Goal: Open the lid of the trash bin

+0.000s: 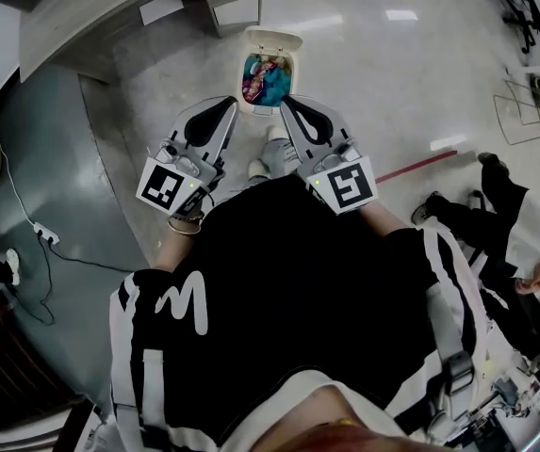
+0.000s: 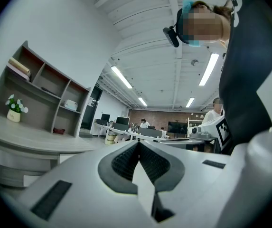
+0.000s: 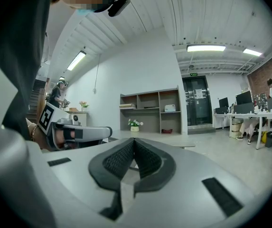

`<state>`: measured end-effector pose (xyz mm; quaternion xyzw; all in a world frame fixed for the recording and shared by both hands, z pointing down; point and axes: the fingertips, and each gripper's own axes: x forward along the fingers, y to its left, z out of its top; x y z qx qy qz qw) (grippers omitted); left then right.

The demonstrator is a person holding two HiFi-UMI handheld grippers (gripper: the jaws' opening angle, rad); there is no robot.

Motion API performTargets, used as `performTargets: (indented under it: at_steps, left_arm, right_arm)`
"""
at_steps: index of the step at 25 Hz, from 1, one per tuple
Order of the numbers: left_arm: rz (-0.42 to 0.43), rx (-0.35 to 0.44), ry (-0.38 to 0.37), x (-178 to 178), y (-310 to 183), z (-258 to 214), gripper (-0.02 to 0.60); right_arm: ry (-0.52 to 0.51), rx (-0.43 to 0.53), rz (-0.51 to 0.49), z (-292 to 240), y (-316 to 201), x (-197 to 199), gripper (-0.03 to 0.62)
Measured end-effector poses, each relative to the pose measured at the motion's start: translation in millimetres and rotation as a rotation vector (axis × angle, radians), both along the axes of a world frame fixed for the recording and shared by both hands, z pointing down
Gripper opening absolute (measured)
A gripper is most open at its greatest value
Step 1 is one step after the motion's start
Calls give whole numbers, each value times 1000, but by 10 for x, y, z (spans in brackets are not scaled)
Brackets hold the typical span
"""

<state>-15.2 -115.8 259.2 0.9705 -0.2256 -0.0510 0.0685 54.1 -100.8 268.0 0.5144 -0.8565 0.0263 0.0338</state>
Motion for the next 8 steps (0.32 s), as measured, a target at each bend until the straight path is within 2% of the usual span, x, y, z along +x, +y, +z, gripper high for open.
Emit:
performTargets:
  at_steps: [8]
  left_arm:
    - [6, -6, -4, -3, 14, 22, 5]
  right_arm:
    - [2, 8, 13, -14, -30, 58, 11]
